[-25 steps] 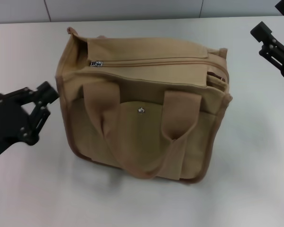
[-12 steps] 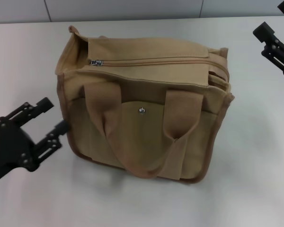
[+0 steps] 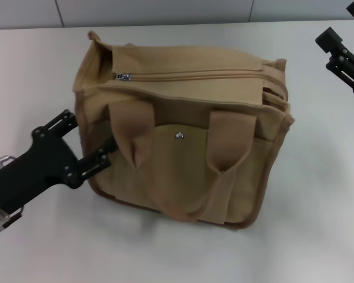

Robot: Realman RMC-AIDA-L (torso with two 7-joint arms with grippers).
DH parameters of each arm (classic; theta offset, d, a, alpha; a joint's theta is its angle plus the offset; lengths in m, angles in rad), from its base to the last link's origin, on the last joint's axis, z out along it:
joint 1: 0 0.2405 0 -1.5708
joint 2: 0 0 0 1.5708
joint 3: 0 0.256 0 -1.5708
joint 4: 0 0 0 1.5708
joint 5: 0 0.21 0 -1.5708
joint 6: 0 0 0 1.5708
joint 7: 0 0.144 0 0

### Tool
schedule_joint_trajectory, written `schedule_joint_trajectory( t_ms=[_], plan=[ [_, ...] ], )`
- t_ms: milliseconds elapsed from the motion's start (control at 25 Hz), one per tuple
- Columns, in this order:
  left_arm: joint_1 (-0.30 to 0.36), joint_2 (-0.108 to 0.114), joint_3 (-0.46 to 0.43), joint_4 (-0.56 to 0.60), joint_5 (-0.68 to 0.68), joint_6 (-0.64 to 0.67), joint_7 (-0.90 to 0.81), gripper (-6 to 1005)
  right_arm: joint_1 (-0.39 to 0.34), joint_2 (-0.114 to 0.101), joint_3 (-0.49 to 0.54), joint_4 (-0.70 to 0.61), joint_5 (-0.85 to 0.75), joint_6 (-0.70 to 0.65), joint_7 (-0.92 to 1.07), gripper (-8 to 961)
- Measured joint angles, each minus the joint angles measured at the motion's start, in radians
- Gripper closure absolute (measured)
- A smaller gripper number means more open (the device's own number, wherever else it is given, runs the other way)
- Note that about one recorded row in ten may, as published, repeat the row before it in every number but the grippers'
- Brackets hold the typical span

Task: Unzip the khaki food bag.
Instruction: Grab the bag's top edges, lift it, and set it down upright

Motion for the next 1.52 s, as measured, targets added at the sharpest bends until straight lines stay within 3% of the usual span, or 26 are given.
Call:
schedule_joint_trajectory(
  t_ms=[280, 1000, 1200, 1520],
  plan=[
    [-0.036, 0.000, 0.011, -0.052, -0.005, -0.032, 0.046, 257, -0.004, 0.000, 0.002, 0.001, 0.000, 0.000, 0.000, 112],
    [-0.037, -0.005, -0.006, -0.061, -0.016, -0.028, 0.069, 843, -0.019, 0.001, 0.017, 0.001, 0.003, -0.016, 0.000, 112],
    [-0.048, -0.005, -0.007, -0.056, -0.045, -0.020, 0.075, 891, -0.023, 0.002, 0.025, 0.001, 0.003, -0.018, 0.000, 112],
    [-0.133, 0.002, -0.007, -0.028, -0.081, 0.051, 0.068, 908, -0.031, 0.004, 0.065, 0.002, 0.003, -0.057, 0.000, 112]
  ],
)
